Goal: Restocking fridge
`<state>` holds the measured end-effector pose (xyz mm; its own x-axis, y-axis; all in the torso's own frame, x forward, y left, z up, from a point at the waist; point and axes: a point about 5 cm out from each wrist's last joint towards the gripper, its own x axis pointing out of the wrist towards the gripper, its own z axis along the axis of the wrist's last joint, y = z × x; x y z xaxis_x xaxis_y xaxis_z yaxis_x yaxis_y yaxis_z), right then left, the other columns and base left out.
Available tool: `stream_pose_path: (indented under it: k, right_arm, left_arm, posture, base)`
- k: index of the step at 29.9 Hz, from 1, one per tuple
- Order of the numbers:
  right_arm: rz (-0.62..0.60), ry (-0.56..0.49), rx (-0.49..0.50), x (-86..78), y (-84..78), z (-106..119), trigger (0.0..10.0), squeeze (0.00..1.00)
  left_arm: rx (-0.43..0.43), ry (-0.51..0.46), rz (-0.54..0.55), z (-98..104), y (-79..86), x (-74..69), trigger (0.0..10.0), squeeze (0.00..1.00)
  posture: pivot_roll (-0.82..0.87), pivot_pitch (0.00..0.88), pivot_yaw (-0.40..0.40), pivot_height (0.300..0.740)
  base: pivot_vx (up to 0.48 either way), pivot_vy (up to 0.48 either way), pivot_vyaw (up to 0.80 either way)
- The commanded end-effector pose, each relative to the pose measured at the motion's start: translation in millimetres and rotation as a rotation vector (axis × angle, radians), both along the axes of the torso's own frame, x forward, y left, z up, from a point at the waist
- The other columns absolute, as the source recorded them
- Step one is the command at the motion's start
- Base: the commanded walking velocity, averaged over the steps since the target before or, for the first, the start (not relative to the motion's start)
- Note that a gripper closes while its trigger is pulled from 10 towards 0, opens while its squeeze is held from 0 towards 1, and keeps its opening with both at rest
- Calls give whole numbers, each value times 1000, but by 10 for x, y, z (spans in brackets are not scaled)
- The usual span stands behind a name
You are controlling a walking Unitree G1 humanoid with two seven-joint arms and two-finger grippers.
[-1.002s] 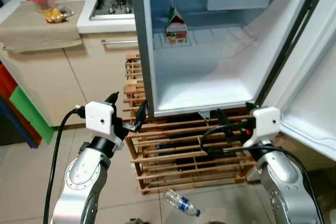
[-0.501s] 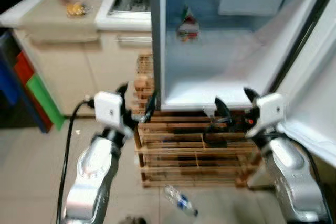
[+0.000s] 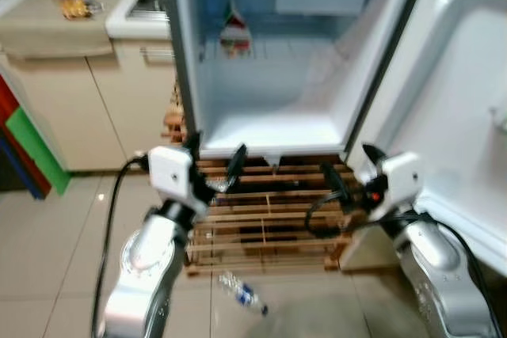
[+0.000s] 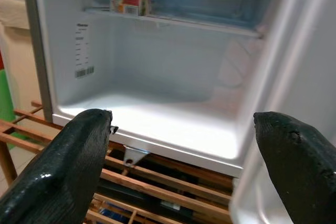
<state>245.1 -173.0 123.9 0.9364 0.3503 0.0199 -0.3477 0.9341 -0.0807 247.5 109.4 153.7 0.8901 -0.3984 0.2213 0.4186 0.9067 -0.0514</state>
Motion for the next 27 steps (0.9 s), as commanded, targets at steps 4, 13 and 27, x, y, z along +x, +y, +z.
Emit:
stream_pose_path:
  k: [4, 13, 27]
  right_arm:
    - [70, 39, -12, -139, 79, -70, 10000, 0]
    - [101, 353, -72, -625, -271, -511, 10000, 0]
    - [-263, 941, -509, -1251, -1419, -1270, 10000, 0]
  left_arm:
    - [-2, 9, -44, 8, 45, 16, 10000, 0]
    - [72, 39, -103, -35, 41, 203, 10000, 0]
    - [275, 904, 27, -1323, 560, 479, 10000, 0]
  posture:
    - [-175, 0, 66, 740]
    - [-230, 0, 114, 740]
    - [-276, 0, 153, 740]
  base:
    - [0, -480, 0]
    - [0, -107, 0]
    - [0, 0, 0]
